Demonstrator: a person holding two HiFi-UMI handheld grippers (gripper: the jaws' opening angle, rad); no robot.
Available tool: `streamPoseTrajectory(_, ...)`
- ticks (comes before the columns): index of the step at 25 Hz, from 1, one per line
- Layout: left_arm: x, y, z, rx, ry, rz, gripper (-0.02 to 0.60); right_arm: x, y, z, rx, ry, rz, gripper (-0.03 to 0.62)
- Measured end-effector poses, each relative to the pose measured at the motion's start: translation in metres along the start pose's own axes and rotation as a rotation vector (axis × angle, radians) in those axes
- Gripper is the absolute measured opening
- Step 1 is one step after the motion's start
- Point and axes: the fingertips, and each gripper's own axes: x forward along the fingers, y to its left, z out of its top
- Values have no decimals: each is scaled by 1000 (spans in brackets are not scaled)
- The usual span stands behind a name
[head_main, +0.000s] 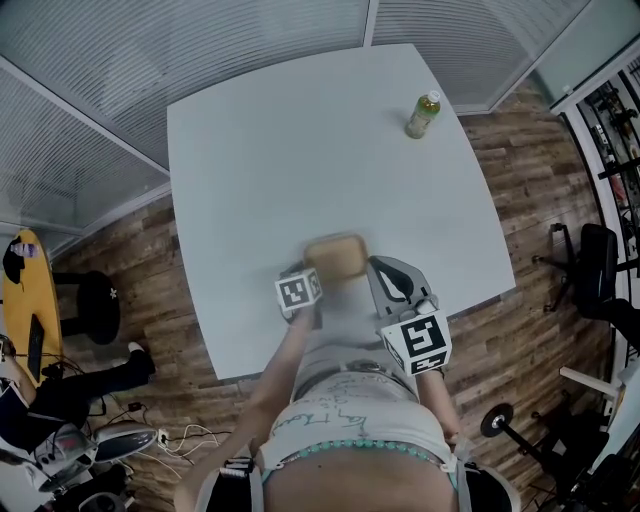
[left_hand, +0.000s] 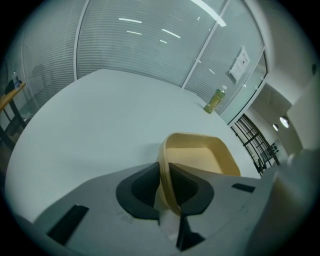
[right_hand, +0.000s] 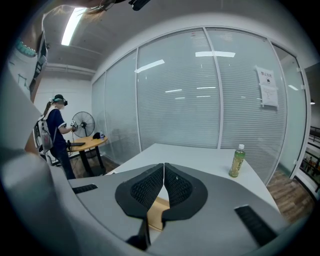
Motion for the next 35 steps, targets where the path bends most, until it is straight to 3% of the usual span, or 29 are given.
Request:
streamPoseTrajectory(18,-11,-9,-10,-4,33,-3,28,-24,-8,4,-19,-36,-12,2)
streamPoseTrajectory(35,-69,-35,-20,-140,-9,-100,28,-42,-3,1,-15,-77,26,2)
